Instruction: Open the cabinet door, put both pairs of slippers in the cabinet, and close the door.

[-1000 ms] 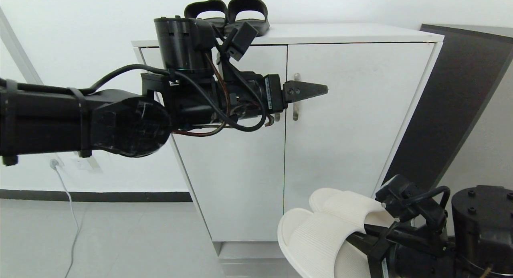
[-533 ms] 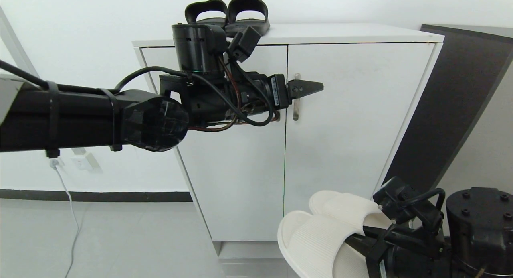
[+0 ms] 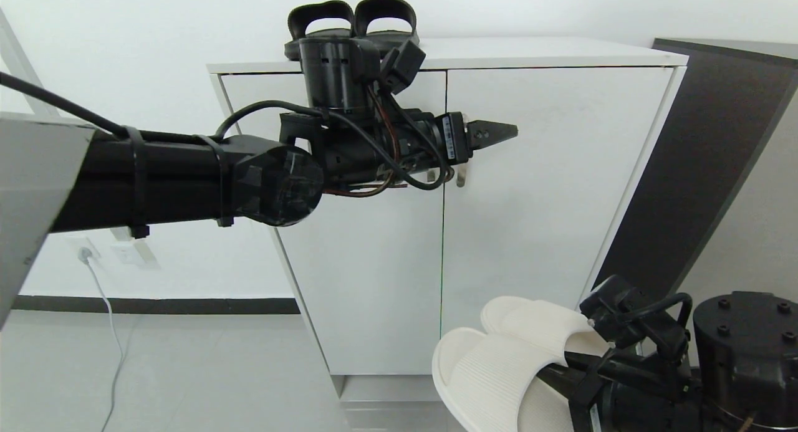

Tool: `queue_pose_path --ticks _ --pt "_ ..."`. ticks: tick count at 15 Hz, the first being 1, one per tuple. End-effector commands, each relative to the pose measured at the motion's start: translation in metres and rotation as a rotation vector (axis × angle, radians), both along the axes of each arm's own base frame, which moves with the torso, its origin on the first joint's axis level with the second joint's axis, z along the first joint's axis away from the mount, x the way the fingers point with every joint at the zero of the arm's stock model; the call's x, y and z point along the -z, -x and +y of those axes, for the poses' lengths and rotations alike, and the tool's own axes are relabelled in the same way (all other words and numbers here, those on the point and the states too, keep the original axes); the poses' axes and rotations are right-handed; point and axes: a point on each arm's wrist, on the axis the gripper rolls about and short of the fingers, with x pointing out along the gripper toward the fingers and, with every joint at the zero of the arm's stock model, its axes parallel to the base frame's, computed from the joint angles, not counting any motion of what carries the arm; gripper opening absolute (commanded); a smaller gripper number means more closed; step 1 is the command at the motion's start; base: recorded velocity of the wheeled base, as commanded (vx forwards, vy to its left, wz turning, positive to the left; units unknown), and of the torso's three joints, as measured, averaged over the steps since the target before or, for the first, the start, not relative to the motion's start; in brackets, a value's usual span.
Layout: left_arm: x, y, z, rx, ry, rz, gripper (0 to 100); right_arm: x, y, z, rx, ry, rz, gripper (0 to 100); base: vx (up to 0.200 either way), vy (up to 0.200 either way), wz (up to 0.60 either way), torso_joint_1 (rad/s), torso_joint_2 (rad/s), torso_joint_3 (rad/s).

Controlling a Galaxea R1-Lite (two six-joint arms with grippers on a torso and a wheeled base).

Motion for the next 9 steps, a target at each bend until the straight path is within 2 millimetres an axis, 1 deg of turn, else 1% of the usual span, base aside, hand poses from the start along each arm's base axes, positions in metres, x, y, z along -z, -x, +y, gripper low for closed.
queue_pose_path --ticks 1,3,6,8,9 --pt "0.004 -0.002 -0.002 0.002 -0.004 0.010 0 0.001 0.000 0.000 -0.002 0.002 0.003 0 0.000 0.000 0.00 0.000 0.00 0.000" --pt "0.003 0.001 -0.001 0.002 -0.005 0.014 0 0.002 0.000 0.000 -0.002 0.005 0.005 0 0.000 0.000 0.00 0.000 0.00 0.000" --pt "0.000 0.016 0.009 0.004 -0.013 0.025 0 0.004 0.002 -0.001 -0.007 0.011 0.012 0 0.000 0.000 0.00 0.000 0.00 0.000" --pt "-0.005 0.039 0.016 0.024 -0.017 0.030 0 0.006 0.009 -0.002 -0.068 0.002 0.028 0 0.000 0.000 0.00 0.000 0.00 0.000" --pt "-0.007 0.053 0.017 0.042 -0.020 0.034 0 0.006 0.014 -0.005 -0.109 0.000 0.032 0 0.000 0.000 0.00 0.000 0.00 0.000"
